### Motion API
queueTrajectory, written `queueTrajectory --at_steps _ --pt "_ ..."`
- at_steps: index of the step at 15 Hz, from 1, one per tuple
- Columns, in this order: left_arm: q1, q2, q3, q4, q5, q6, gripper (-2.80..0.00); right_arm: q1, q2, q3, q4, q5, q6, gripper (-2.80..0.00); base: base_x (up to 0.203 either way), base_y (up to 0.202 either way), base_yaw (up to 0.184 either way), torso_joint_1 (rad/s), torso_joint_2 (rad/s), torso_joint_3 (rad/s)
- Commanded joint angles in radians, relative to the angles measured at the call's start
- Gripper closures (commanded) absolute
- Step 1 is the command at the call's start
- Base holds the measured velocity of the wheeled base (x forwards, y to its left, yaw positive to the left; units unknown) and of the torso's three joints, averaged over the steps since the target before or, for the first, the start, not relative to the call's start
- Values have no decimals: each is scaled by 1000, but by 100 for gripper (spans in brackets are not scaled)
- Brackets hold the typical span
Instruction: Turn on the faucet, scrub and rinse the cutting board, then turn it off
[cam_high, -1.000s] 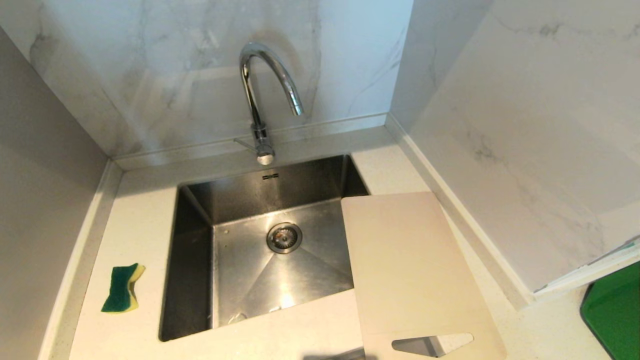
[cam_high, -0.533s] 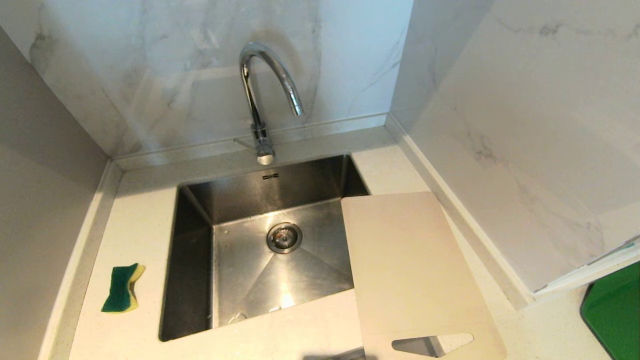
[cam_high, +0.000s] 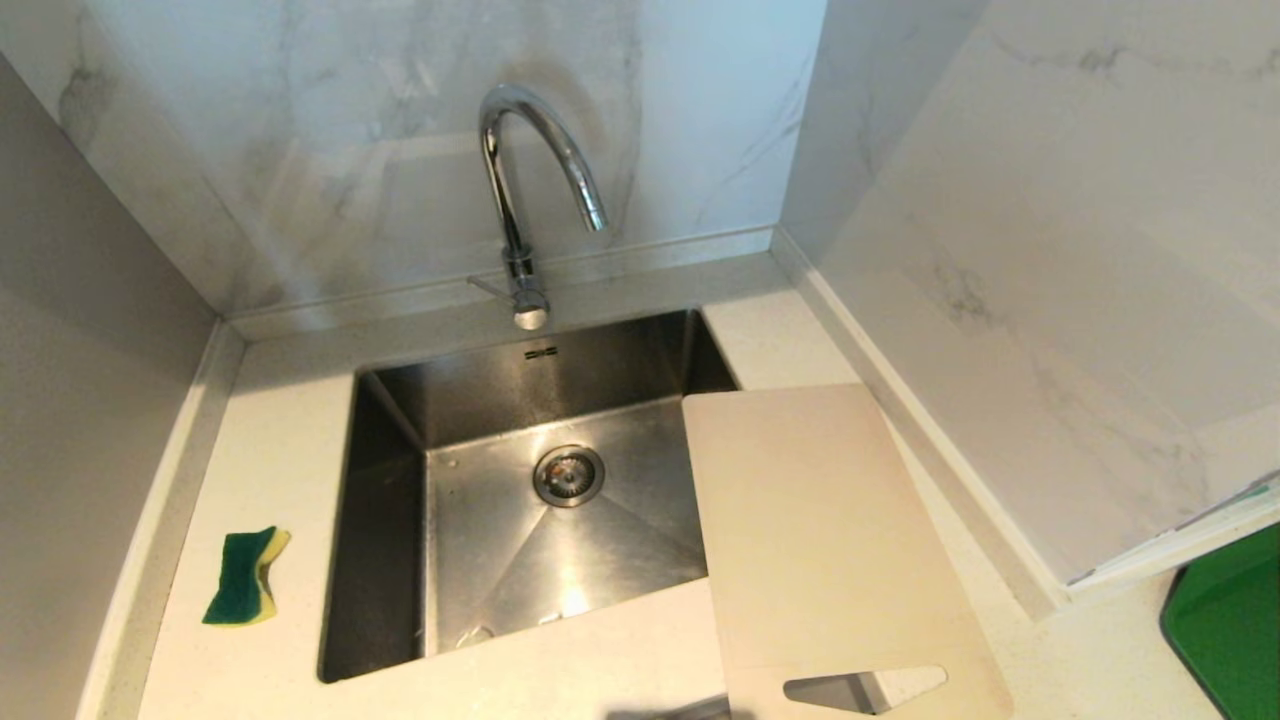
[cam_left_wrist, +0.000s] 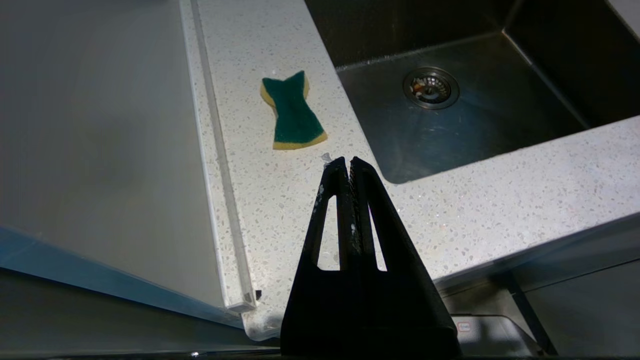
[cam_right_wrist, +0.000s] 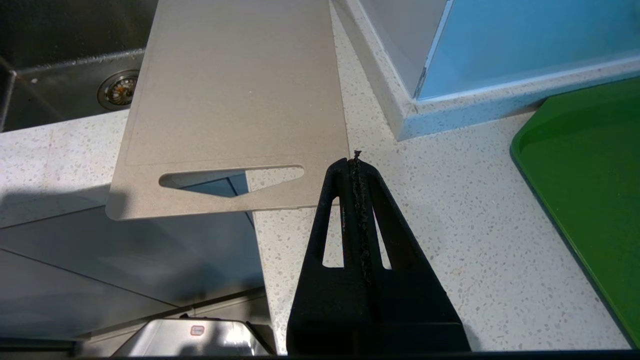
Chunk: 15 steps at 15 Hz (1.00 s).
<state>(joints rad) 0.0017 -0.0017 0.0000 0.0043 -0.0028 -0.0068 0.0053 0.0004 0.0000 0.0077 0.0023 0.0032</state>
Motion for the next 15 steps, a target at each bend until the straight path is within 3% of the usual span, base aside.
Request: queueTrajectory --at_steps 1,15 --pt "1 0 2 -1 0 5 0 1 -1 0 0 1 0 0 0 0 0 0 0 0" --pt "0 2 2 0 0 1 0 1 0 2 0 1 4 0 0 0 0 0 0 0"
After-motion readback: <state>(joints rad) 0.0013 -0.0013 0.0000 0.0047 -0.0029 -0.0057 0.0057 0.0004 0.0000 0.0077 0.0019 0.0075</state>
